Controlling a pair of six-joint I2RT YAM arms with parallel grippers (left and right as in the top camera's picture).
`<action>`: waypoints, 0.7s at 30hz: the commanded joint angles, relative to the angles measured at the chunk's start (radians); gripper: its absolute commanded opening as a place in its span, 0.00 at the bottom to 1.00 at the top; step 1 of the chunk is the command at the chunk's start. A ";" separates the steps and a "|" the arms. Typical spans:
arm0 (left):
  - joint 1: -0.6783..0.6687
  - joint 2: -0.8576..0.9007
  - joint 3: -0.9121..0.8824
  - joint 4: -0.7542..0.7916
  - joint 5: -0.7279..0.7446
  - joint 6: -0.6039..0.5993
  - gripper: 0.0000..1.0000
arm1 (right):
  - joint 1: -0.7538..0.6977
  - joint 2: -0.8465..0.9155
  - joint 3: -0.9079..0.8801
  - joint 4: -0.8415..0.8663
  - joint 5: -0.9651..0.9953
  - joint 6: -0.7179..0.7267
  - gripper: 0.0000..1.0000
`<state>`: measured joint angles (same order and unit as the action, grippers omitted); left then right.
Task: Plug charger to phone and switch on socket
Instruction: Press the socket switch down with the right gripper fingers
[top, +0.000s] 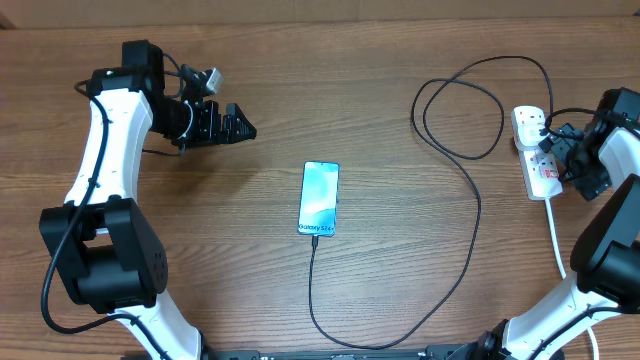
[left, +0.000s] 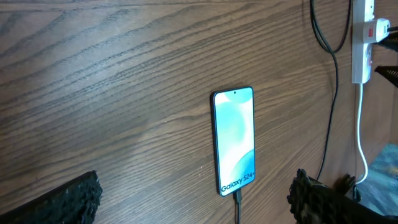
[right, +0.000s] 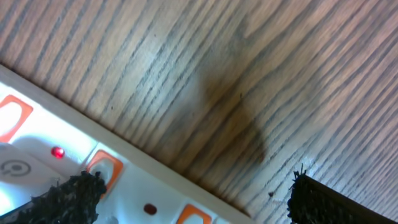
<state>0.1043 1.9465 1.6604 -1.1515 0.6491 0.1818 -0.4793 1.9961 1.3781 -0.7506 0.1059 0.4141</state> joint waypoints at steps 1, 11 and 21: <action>-0.009 -0.017 0.005 0.001 -0.003 -0.006 1.00 | 0.014 0.026 -0.032 -0.033 -0.059 -0.030 1.00; -0.009 -0.017 0.005 0.001 -0.003 -0.006 0.99 | -0.014 0.016 0.176 -0.308 0.013 -0.040 1.00; -0.009 -0.017 0.005 0.001 -0.003 -0.006 0.99 | -0.014 0.016 0.304 -0.426 0.005 -0.233 1.00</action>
<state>0.1043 1.9465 1.6604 -1.1515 0.6491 0.1818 -0.4911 2.0174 1.6817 -1.1767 0.0971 0.2260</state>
